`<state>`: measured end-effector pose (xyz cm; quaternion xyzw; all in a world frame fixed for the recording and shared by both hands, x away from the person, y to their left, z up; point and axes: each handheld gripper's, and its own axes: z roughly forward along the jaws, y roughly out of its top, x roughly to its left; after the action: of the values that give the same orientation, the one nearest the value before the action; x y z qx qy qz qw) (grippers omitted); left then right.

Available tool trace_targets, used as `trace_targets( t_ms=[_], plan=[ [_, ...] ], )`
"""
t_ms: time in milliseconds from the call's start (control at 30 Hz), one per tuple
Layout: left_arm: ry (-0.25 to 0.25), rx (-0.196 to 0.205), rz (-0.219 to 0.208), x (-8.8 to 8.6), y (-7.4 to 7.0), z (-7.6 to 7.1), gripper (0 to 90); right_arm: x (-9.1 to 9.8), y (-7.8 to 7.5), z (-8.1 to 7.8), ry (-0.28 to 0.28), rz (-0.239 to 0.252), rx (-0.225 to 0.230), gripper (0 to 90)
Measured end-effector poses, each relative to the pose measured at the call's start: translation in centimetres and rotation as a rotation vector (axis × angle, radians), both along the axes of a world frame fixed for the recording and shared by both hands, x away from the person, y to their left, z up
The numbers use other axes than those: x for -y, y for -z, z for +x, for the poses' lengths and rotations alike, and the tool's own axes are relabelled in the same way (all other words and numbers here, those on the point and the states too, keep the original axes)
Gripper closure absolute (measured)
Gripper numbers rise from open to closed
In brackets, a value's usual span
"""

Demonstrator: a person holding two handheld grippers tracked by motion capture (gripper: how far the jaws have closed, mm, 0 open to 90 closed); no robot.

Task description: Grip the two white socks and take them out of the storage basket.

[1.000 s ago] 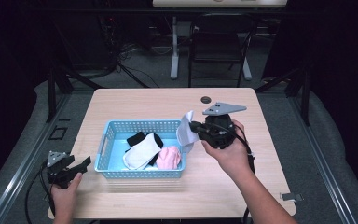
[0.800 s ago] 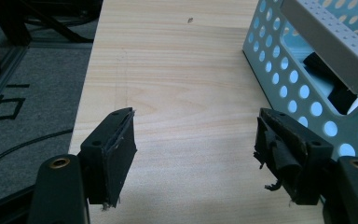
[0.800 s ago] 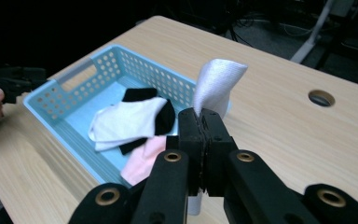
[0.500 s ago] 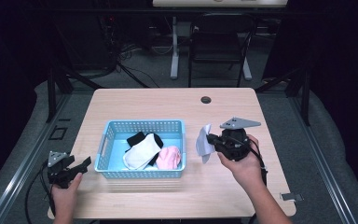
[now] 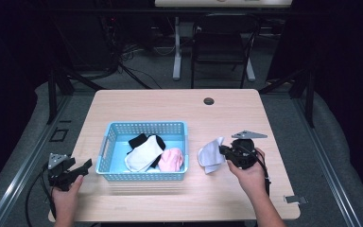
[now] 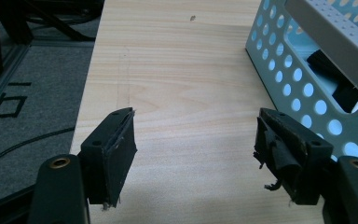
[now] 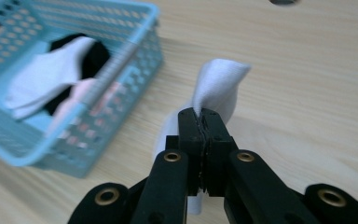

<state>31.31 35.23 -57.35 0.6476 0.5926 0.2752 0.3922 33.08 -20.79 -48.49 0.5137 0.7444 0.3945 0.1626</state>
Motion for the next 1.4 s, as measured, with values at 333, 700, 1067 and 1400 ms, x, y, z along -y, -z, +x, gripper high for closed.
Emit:
trace_targets(
  t_ms=[333,700,1067,1400],
  plan=[
    [0.001,-0.008,0.001,0.1,0.0,0.0,28.9,3.6,4.9,1.6,0.140,-0.059,-0.098,88.4],
    [0.008,-0.006,0.004,0.2,0.0,0.0,28.8,4.4,5.7,1.8,0.168,-0.028,-0.119,75.5],
    [0.009,-0.012,0.008,0.2,0.0,0.0,28.8,4.5,5.2,1.5,0.200,-0.025,-0.060,58.0],
    [0.007,-0.006,0.001,0.2,0.0,0.0,28.8,2.8,4.0,1.3,0.151,-0.016,-0.026,58.0]
  ],
)
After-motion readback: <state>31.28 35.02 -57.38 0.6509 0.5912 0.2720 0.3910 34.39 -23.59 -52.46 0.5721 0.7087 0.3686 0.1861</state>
